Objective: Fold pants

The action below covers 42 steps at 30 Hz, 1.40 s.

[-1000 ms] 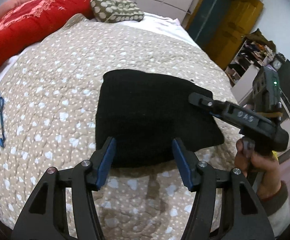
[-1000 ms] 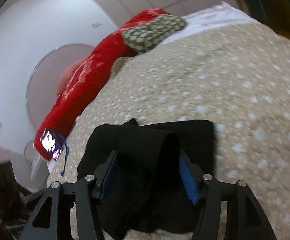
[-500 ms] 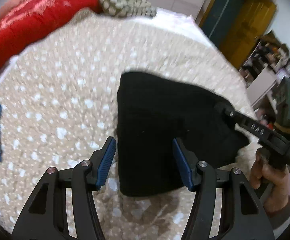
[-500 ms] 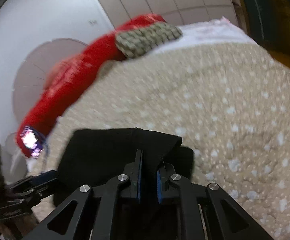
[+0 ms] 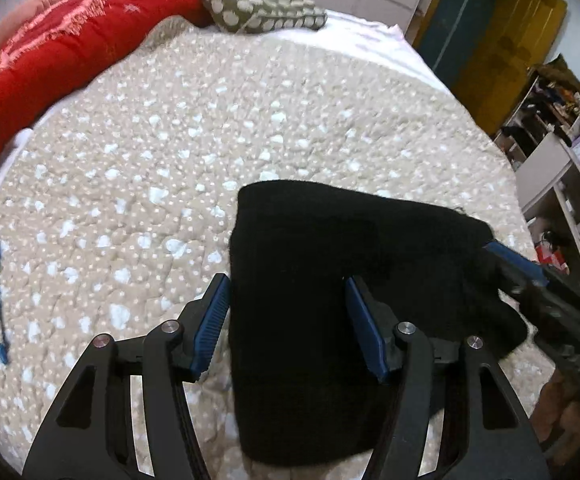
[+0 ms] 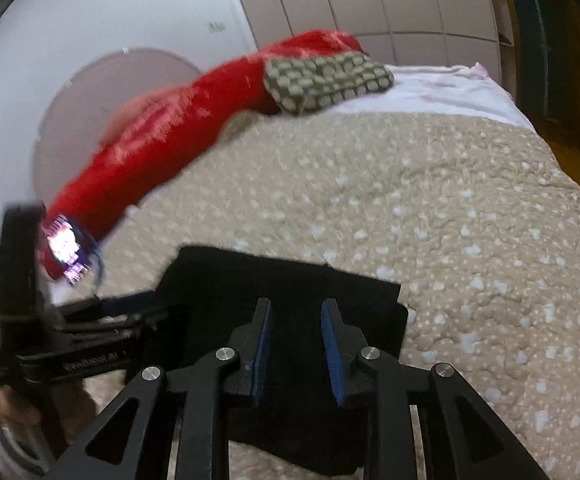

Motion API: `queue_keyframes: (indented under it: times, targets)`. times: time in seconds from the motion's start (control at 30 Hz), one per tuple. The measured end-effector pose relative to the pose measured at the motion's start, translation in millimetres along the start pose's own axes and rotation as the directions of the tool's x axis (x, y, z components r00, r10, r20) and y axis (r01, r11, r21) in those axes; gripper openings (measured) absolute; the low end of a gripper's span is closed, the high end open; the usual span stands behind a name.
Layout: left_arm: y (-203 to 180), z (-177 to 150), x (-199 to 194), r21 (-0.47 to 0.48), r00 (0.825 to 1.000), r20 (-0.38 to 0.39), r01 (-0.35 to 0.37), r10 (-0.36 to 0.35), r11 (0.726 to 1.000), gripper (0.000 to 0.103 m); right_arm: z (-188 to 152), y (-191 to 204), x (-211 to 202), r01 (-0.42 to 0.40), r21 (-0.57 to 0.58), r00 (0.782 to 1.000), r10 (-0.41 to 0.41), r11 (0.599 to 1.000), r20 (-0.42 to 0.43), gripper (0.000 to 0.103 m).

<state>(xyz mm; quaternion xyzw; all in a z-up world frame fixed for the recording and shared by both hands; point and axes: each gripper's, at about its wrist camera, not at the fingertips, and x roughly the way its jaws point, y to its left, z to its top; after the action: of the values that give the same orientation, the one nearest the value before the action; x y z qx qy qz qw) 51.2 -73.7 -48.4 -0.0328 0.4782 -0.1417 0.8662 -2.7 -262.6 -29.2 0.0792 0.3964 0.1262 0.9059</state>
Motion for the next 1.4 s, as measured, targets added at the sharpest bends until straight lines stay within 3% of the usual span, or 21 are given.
queue_keyframes:
  times: [0.1, 0.23, 0.43, 0.67, 0.77, 0.83, 1.0, 1.2, 1.4]
  targets:
    - [0.9, 3.5, 9.1, -0.014, 1.000, -0.009, -0.003, 0.003, 1.000, 0.070, 0.1, -14.6, 29.8, 0.081, 0.013, 0.995, -0.080, 0.997, -0.054, 0.024]
    - [-0.7, 4.7, 13.2, -0.023, 1.000, -0.010, -0.001, 0.000, 1.000, 0.071, 3.6, -35.9, 45.9, 0.027, 0.085, 0.998, -0.022, 0.996, -0.062, 0.024]
    - [-3.2, 3.0, 11.6, -0.018, 1.000, -0.008, -0.011, 0.011, 1.000, 0.071, 10.6, -19.8, 15.8, 0.018, 0.040, 0.998, -0.016, 0.999, -0.063, 0.024]
    - [-4.4, 3.9, 12.9, -0.020, 1.000, -0.007, -0.015, 0.015, 1.000, 0.071, -18.3, 17.0, -19.3, 0.003, -0.073, 0.998, -0.008, 0.997, -0.070, 0.024]
    - [-3.4, 2.7, 13.3, -0.020, 1.000, -0.008, -0.012, 0.012, 1.000, 0.074, -36.3, 20.1, -21.1, 0.015, -0.088, 0.995, -0.023, 0.996, -0.092, 0.024]
    - [-1.2, 1.5, 14.2, -0.029, 1.000, -0.010, -0.021, 0.021, 0.999, 0.082, -47.3, 16.4, -18.3, 0.019, -0.082, 0.994, -0.028, 0.996, -0.109, 0.024]
    - [1.4, -2.3, 13.7, -0.051, 1.000, -0.011, -0.007, 0.006, 0.999, 0.082, -64.6, 13.7, -12.6, 0.031, -0.091, 0.997, -0.037, 0.995, -0.062, 0.024]
    - [2.2, -4.9, -3.1, -0.045, 0.999, -0.006, -0.034, 0.034, 0.998, 0.081, -49.1, 7.3, -28.8, -0.018, -0.042, 0.998, 0.016, 0.999, -0.061, 0.025]
    - [5.6, -11.8, -10.9, -0.054, 0.999, 0.004, -0.052, 0.052, 0.997, 0.081, -26.5, -2.3, -21.9, 0.050, -0.010, 0.998, -0.050, 0.999, -0.026, 0.025]
